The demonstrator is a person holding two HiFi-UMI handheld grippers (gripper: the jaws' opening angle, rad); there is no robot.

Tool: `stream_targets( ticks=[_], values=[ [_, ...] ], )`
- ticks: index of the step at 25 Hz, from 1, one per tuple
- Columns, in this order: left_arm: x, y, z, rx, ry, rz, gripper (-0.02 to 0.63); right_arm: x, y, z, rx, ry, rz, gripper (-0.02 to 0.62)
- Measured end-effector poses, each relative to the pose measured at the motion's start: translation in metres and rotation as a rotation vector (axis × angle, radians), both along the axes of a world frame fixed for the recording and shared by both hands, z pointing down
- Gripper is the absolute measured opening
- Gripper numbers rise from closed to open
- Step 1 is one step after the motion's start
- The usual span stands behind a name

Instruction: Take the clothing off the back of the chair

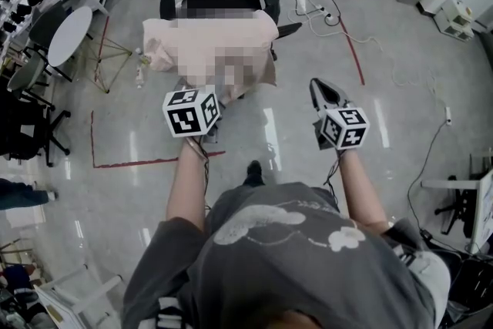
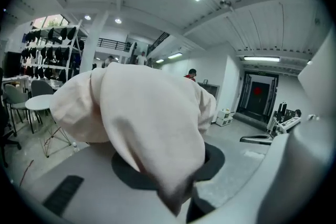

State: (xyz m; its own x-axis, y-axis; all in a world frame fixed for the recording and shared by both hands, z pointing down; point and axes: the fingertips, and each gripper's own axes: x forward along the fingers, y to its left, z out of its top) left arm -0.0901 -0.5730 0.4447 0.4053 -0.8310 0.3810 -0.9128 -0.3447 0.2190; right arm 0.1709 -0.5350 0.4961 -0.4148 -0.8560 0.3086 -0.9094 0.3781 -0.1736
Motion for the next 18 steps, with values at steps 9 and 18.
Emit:
stream_targets(
  ticks=[9, 18],
  values=[
    [-0.003, 0.017, -0.024, 0.078, -0.009, 0.019, 0.069, -0.014, 0.010, 0.001, -0.002, -0.004, -0.022, -0.006],
    [0.010, 0.062, -0.055, 0.129, 0.004, 0.047, 0.064, -0.004, 0.045, -0.011, 0.026, -0.007, -0.029, -0.006]
  ],
)
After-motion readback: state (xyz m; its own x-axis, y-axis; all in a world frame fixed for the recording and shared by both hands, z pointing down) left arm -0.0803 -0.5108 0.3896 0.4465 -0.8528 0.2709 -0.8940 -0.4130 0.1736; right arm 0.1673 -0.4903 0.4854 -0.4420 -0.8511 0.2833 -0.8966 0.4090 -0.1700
